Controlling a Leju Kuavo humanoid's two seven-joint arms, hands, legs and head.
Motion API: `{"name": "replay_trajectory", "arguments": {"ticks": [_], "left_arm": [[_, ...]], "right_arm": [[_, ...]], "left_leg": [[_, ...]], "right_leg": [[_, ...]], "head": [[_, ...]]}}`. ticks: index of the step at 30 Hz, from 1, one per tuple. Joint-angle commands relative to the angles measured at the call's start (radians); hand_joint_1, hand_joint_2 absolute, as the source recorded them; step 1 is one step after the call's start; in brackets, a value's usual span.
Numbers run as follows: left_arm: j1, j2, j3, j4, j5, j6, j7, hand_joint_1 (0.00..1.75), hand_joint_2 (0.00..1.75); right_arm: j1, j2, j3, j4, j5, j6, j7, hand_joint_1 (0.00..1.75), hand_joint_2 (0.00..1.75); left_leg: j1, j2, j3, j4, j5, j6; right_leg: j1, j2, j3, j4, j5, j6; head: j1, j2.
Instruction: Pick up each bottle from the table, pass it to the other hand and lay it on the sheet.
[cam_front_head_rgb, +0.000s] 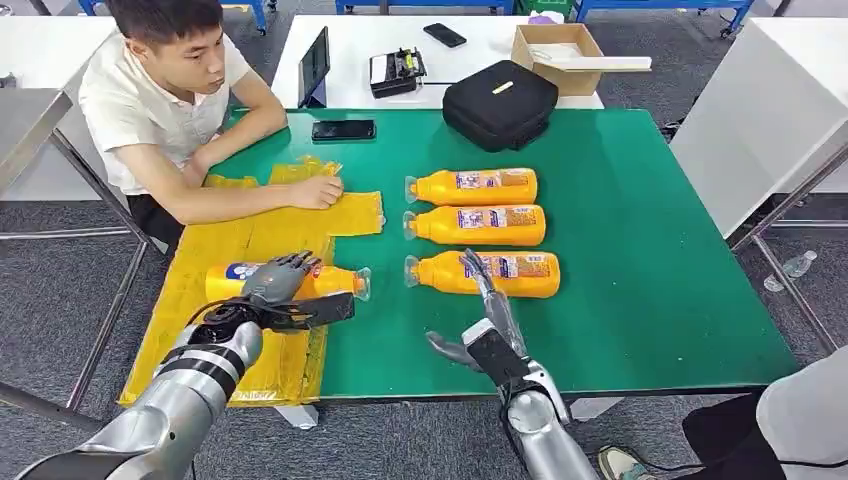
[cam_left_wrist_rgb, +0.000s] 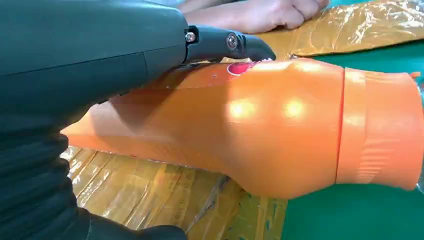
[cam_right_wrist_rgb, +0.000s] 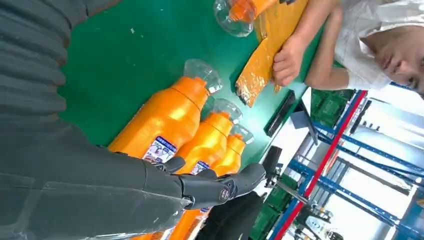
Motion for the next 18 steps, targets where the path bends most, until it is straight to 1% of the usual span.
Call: {"name": "replay_trajectory", "arguments": {"ticks": [1, 3, 4, 5, 10, 13, 16, 17, 18], "left_arm": [[0.163, -0.073, -0.083, -0.208, 0.038, 0.121, -0.029, 0.0, 1.75], [0.228, -0.081, -0.136, -0.343, 0.069, 0.111, -0.043, 0.0, 1.75], [0.269, -0.076, -0.184, -0.427, 0.084, 0.102, -0.042, 0.0, 1.75], [0.293, -0.076, -0.215, -0.478, 0.093, 0.112, -0.049, 0.0, 1.75], [0.404, -0.062, -0.36, -0.745, 0.136, 0.134, -0.036, 0.0, 1.75], [0.462, -0.036, -0.443, -0.932, 0.133, 0.148, -0.035, 0.0, 1.75], [0.497, -0.023, -0.507, -1.046, 0.107, 0.172, -0.019, 0.0, 1.75], [0.501, -0.023, -0.512, -1.055, 0.106, 0.174, -0.017, 0.0, 1.75], [0.509, -0.025, -0.52, -1.067, 0.107, 0.175, -0.017, 0.0, 1.75]], "right_arm": [[0.057, -0.01, -0.02, -0.058, 0.044, -0.02, 0.036, 0.0, 1.75], [0.093, -0.008, -0.032, -0.097, 0.052, -0.023, 0.043, 0.0, 1.75], [0.11, -0.007, -0.041, -0.112, 0.057, -0.025, 0.046, 0.0, 1.75], [0.119, -0.008, -0.046, -0.117, 0.069, -0.037, 0.052, 0.0, 1.75], [0.169, 0.001, -0.059, -0.187, 0.111, -0.072, 0.054, 0.0, 1.75], [0.201, 0.005, -0.057, -0.23, 0.136, -0.087, 0.066, 0.0, 1.75], [0.22, 0.012, -0.059, -0.249, 0.143, -0.095, 0.068, 0.0, 1.75], [0.22, 0.013, -0.059, -0.249, 0.144, -0.095, 0.068, 0.0, 1.75], [0.22, 0.016, -0.06, -0.252, 0.145, -0.097, 0.068, 0.0, 1.75]], "left_leg": [[0.0, 0.002, -0.002, -0.001, 0.001, 0.0], [0.0, -0.001, -0.007, -0.001, 0.002, 0.001], [0.0, -0.002, -0.009, -0.001, 0.002, 0.001], [-0.001, -0.002, -0.006, -0.001, 0.001, 0.001], [-0.001, 0.001, -0.016, 0.001, 0.0, 0.001], [-0.001, 0.001, -0.023, 0.002, 0.0, 0.001], [-0.001, 0.001, -0.026, 0.002, -0.001, 0.001], [0.0, 0.003, -0.022, 0.003, -0.004, 0.001], [0.0, 0.002, -0.026, 0.002, -0.001, 0.001]], "right_leg": [[0.0, 0.0, -0.004, -0.001, 0.001, -0.003], [0.0, -0.003, -0.006, -0.001, 0.001, -0.003], [0.001, -0.004, -0.008, -0.002, 0.001, -0.004], [0.0, -0.002, -0.007, -0.001, 0.0, -0.002], [0.0, -0.001, -0.013, 0.0, 0.0, -0.002], [0.0, -0.001, -0.021, 0.001, 0.0, -0.001], [0.0, -0.001, -0.024, 0.001, -0.001, -0.001], [0.001, 0.0, -0.02, 0.001, -0.004, -0.004], [0.0, 0.0, -0.024, 0.001, -0.001, -0.002]], "head": [[0.0, 0.0], [0.0, 0.0], [0.0, 0.0], [0.0, 0.0], [0.0, 0.0], [0.0, 0.0], [0.0, 0.0], [0.0, 0.0], [0.0, 0.0]]}}
